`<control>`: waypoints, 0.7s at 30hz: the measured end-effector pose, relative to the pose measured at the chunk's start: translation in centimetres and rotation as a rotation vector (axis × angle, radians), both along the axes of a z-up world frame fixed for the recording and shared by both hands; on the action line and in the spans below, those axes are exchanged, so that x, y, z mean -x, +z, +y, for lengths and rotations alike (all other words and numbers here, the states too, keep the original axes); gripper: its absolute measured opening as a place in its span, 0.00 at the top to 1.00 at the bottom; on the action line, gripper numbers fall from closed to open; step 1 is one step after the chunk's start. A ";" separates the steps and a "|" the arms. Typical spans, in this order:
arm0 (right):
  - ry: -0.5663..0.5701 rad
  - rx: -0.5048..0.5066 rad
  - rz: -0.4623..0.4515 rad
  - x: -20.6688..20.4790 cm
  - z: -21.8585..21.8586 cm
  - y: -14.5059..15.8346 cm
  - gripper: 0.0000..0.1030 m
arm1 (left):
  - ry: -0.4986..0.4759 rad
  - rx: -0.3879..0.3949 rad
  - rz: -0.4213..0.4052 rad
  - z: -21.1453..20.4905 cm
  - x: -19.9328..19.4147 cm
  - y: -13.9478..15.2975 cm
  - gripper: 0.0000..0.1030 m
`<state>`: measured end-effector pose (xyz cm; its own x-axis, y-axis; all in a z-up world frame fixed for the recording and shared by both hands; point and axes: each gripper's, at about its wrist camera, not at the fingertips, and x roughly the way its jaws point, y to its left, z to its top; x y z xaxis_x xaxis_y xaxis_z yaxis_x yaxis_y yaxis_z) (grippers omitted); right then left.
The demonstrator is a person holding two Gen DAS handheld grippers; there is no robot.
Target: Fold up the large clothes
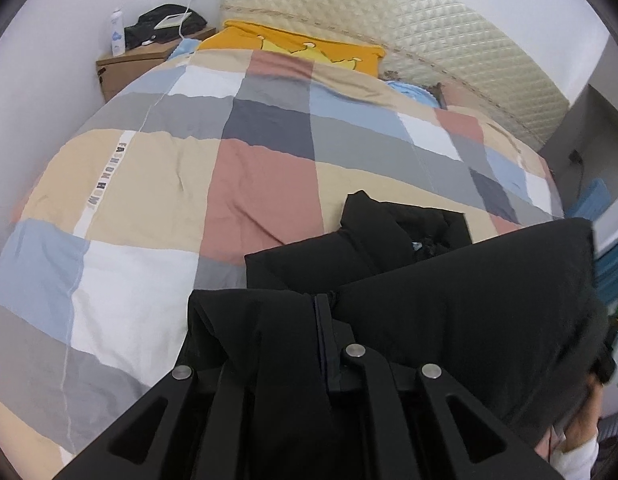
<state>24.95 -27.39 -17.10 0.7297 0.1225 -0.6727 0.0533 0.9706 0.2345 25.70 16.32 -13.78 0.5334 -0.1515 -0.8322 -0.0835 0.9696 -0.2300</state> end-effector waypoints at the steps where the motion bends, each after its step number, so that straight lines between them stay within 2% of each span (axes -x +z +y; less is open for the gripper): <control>1: -0.002 0.008 0.009 0.0 0.1 -0.2 0.84 | 0.001 0.023 0.002 0.4 0.6 0.5 0.87; 3: -0.003 0.014 0.023 0.0 0.4 -0.7 0.84 | 0.013 0.097 0.021 1.6 2.4 1.8 0.81; 4: 0.000 0.021 0.029 0.0 0.7 -0.9 0.84 | 0.010 0.106 0.026 2.0 3.4 2.4 0.74; 5: 0.001 0.037 0.030 0.1 0.9 -1.0 0.84 | 0.014 0.090 0.017 2.5 4.9 3.5 0.69; 7: -0.002 0.066 0.027 0.2 1.2 -1.1 0.84 | 0.042 0.047 -0.015 3.4 7.5 5.2 0.43; 8: -0.005 0.069 0.028 0.3 1.2 -1.1 0.84 | 0.057 0.029 -0.034 3.8 8.4 5.8 0.39; 11: -0.017 0.037 0.034 0.2 0.8 -1.4 0.83 | 0.044 -0.035 -0.096 3.8 11.9 7.2 0.38; 14: -0.025 0.010 0.037 0.2 0.4 -1.5 0.83 | -0.023 -0.084 -0.093 1.6 13.4 6.1 0.38; 19: -0.015 -0.048 0.043 0.5 -0.5 -0.9 0.82 | -0.168 -0.031 -0.110 -4.7 13.8 3.0 0.38; 21: 0.000 -0.073 0.049 0.9 -1.0 -0.8 0.79 | -0.184 -0.011 -0.099 -7.1 12.9 1.4 0.38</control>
